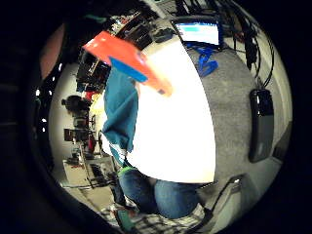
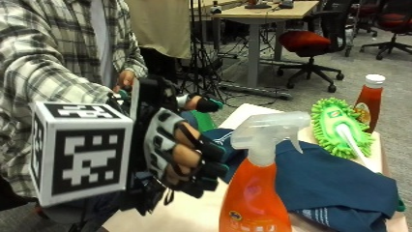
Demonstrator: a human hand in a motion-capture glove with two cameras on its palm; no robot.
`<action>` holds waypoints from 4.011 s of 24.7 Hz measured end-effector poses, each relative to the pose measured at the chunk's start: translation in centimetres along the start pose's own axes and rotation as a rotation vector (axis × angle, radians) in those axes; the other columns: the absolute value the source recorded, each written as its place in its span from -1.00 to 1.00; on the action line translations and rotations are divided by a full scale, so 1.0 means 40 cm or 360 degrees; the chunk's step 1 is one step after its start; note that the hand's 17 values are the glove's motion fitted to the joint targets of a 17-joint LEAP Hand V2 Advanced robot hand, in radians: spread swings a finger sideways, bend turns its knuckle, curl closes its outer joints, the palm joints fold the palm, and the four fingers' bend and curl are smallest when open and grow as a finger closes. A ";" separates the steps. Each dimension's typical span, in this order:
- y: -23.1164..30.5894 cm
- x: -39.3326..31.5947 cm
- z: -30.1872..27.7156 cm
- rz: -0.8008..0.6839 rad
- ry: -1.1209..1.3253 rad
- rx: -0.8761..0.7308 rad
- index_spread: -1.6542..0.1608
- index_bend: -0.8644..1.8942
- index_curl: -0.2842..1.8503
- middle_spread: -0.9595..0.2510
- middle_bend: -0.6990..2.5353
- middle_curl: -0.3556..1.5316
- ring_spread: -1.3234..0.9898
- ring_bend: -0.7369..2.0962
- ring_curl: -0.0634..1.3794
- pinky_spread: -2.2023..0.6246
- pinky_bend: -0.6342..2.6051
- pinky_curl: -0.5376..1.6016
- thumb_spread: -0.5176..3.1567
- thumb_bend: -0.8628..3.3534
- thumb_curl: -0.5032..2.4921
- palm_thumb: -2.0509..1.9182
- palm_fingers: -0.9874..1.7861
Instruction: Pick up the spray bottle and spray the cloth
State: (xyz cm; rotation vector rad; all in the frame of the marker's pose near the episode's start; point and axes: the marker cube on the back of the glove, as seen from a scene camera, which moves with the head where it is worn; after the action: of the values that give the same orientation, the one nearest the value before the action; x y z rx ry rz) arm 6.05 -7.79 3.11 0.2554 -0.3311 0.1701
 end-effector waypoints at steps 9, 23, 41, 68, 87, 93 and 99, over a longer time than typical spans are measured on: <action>-0.161 0.059 0.076 0.0033 -0.0272 -0.0029 0.58 -0.24 -0.46 0.57 -0.43 -0.27 0.12 -0.20 -0.50 0.68 -0.47 -0.22 -0.15 -0.51 -0.36 0.44 0.14; -0.272 0.066 0.120 0.0007 -0.0355 -0.0026 0.52 -0.17 -0.34 0.33 -0.30 -0.14 -0.03 -0.16 -0.39 0.53 -0.48 -0.19 -0.43 -0.53 -0.27 0.57 0.60; -0.265 0.047 0.130 0.0020 -0.0257 0.0071 0.48 -0.11 -0.23 0.24 -0.24 -0.07 -0.10 -0.09 -0.27 0.45 -0.44 -0.13 -0.64 -0.60 -0.21 0.59 0.64; -0.147 -0.126 0.278 -0.0285 0.0946 -0.0686 0.48 -0.10 -0.15 0.26 -0.21 -0.05 -0.09 -0.08 -0.23 0.43 -0.42 -0.10 -0.73 -0.60 -0.17 0.58 0.64; -0.026 -0.095 0.432 -0.0530 0.1939 -0.1004 0.48 -0.10 -0.13 0.26 -0.20 -0.05 -0.09 -0.08 -0.22 0.43 -0.42 -0.09 -0.76 -0.61 -0.16 0.58 0.65; -0.017 -0.091 0.444 -0.0558 0.2072 -0.1005 0.48 -0.10 -0.12 0.27 -0.20 -0.05 -0.09 -0.07 -0.22 0.42 -0.42 -0.09 -0.76 -0.61 -0.16 0.58 0.66; -0.010 -0.085 0.446 -0.0614 0.2180 -0.1033 0.47 -0.10 -0.12 0.27 -0.20 -0.05 -0.09 -0.07 -0.22 0.42 -0.42 -0.09 -0.77 -0.61 -0.16 0.57 0.66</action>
State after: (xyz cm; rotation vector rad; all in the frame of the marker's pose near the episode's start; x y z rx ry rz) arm -2.38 -13.51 18.18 -0.4617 1.0180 -0.1679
